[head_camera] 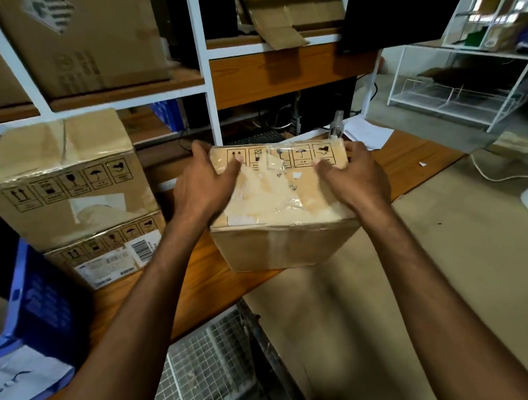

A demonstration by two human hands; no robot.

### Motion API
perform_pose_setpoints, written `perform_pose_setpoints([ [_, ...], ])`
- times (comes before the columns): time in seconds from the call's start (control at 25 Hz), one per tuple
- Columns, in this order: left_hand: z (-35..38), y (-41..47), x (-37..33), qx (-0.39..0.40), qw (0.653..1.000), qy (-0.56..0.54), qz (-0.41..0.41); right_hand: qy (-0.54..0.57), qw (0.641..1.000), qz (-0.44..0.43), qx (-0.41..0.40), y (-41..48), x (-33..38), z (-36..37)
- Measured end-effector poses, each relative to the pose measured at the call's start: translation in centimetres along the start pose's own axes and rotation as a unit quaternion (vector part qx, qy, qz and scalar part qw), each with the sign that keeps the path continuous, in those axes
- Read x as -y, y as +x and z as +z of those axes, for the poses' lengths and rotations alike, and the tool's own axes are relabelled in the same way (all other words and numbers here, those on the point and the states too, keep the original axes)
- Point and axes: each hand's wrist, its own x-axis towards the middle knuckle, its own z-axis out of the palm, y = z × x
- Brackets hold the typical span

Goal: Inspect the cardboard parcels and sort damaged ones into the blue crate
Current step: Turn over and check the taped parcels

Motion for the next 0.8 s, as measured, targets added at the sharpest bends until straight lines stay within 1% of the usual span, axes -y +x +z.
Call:
perform_pose_setpoints([
  [0.04, 0.2, -0.2, 0.0, 0.031, 1.000, -0.003, -0.002, 0.001, 0.999, -0.002, 0.033, -0.2, -0.1, 0.2],
  [0.08, 0.4, -0.4, -0.2, 0.043, 0.999, 0.008, 0.001, -0.006, 0.999, -0.010, 0.032, -0.3, -0.1, 0.3],
  [0.16, 0.7, -0.2, -0.4, 0.036, 0.999, 0.032, 0.011, -0.025, 0.999, -0.024, 0.000, -0.2, 0.0, 0.7],
  [0.2, 0.6, -0.1, -0.5, 0.047, 0.998, 0.038, 0.009, -0.034, 0.999, -0.022, 0.012, -0.3, 0.1, 0.8],
  [0.28, 0.2, 0.0, -0.7, 0.093, 0.994, 0.050, 0.014, -0.039, 0.997, -0.008, 0.068, -0.6, 0.5, 0.9],
  [0.32, 0.0, 0.0, -0.9, 0.113, 0.992, 0.053, 0.018, -0.041, 0.996, -0.004, 0.078, -0.6, 0.7, 1.0],
  [0.4, -0.1, -0.1, -1.3, 0.114, 0.992, 0.043, 0.019, -0.045, 0.998, -0.008, 0.053, -0.1, 0.6, 1.3],
  [0.44, -0.1, -0.2, -1.4, 0.110, 0.993, 0.043, 0.016, -0.042, 0.997, -0.009, 0.056, 0.0, 0.5, 1.3],
  [0.48, -0.3, -0.4, -1.5, 0.115, 0.992, 0.042, 0.013, -0.033, 0.996, -0.010, 0.083, 0.2, 0.4, 1.2],
  [0.56, -0.9, -0.1, -1.0, 0.159, 0.987, 0.015, 0.035, -0.017, 0.988, -0.010, 0.154, 0.6, 0.2, 0.7],
  [0.6, -1.3, 0.2, -0.3, 0.189, 0.981, -0.011, 0.040, -0.009, 0.986, -0.013, 0.165, 0.9, 0.0, 0.5],
  [0.68, -2.2, 0.9, 0.9, 0.240, 0.969, -0.049, 0.033, 0.017, 0.987, -0.011, 0.158, 1.3, -0.3, 0.1],
  [0.72, -2.4, 0.9, 1.4, 0.256, 0.964, -0.063, 0.026, 0.020, 0.986, -0.011, 0.163, 1.2, -0.3, 0.1],
  [0.8, -2.5, 0.5, 1.5, 0.257, 0.963, -0.079, 0.028, 0.022, 0.983, -0.024, 0.181, 1.0, -0.4, 0.2],
])
